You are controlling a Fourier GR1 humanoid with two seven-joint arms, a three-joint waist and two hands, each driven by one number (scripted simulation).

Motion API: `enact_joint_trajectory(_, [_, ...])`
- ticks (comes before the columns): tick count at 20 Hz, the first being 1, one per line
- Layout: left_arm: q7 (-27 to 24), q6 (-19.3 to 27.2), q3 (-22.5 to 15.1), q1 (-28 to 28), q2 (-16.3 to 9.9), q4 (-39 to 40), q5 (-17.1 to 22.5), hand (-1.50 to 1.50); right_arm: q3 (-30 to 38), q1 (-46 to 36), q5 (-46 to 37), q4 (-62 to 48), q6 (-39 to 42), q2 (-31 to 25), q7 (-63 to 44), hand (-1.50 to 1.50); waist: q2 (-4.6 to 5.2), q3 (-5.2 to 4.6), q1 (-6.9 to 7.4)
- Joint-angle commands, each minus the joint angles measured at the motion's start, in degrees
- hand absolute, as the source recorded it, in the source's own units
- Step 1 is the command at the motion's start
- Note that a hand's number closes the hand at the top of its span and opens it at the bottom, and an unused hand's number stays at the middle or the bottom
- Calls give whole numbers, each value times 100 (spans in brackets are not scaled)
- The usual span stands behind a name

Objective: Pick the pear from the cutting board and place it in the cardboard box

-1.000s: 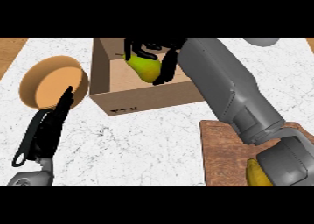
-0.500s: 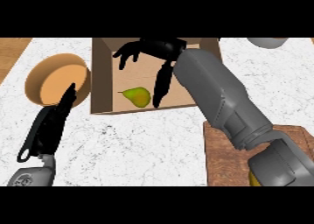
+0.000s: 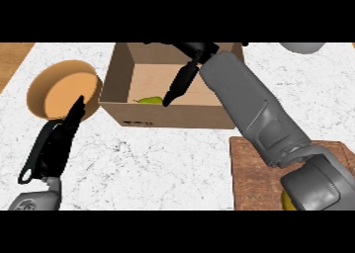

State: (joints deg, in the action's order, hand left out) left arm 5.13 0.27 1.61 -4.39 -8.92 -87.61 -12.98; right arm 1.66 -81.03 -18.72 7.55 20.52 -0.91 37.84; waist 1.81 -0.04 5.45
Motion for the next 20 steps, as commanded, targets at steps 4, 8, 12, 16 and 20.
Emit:
enact_joint_trajectory(4, [-87, -90, 121, -2, -94, -14, 118, 0, 950, -102, 896, -321, 521, -541, -384, -150, 65, 0, 39])
enact_joint_trajectory(8, [-32, -30, -99, -75, -4, -92, -73, 0, 1197, -358, 1101, -417, 421, -1131, -881, -150, 148, 1, 172])
enact_joint_trajectory(12, [-14, -11, -72, -156, 56, -100, -6, 0, 1352, -142, 1237, -457, 656, -1783, -870, -150, 235, 11, 221])
enact_joint_trajectory(16, [-153, -59, -129, -75, 57, -117, -4, 0, 1406, -65, 1282, -417, 941, -2168, -830, -150, 284, 14, 342])
enact_joint_trajectory(20, [-54, -29, -248, -252, 125, -120, -97, 0, 1389, -78, 1258, -321, 1306, -2479, -736, -150, 348, 28, 382])
